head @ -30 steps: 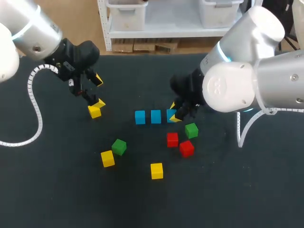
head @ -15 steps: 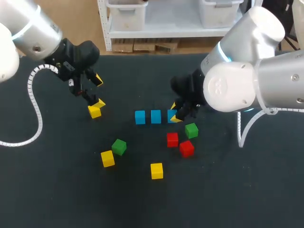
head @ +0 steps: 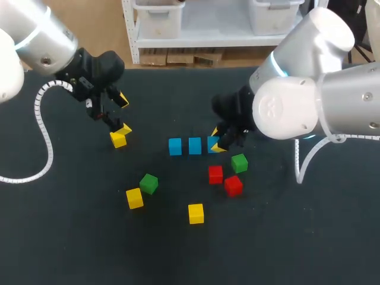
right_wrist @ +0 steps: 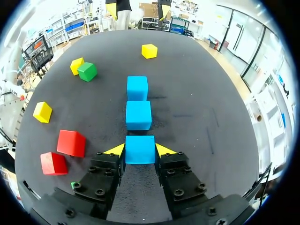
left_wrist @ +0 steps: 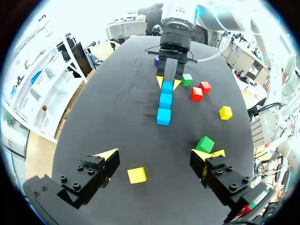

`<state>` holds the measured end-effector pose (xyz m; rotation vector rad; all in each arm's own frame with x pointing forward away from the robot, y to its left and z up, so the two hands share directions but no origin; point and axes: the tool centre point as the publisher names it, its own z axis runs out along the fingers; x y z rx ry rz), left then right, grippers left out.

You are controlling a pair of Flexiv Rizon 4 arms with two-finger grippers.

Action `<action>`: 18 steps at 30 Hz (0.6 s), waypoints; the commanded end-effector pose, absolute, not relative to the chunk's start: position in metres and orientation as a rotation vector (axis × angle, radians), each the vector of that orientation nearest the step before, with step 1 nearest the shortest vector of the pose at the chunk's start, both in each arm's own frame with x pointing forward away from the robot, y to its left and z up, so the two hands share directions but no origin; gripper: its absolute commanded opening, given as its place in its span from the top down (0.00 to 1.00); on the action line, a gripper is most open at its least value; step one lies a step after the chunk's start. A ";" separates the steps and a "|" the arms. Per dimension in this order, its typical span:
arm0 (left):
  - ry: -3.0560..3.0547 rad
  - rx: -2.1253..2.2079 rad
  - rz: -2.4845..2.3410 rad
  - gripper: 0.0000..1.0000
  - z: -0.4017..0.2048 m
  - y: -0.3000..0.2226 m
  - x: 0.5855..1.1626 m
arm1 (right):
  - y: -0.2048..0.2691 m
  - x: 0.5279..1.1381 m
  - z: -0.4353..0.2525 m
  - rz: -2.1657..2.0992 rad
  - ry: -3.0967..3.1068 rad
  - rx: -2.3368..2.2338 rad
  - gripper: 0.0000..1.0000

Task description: Place the blue cubes, place green cubes on the blue cubes, place the yellow cubes on the green cubes, then place the red cubes on the yellow cubes, and place purple cube on the red cubes.

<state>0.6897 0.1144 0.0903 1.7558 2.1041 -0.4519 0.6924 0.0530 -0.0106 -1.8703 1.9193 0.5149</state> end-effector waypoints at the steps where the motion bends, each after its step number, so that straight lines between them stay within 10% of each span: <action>1: 2.099 1.756 -0.453 0.00 0.090 0.116 0.689 | 0.053 0.694 -0.011 0.519 1.918 -1.873 1.00; 18: 2.099 1.756 -0.453 0.00 0.090 0.116 0.689 | 0.051 0.693 -0.011 0.521 1.921 -1.875 1.00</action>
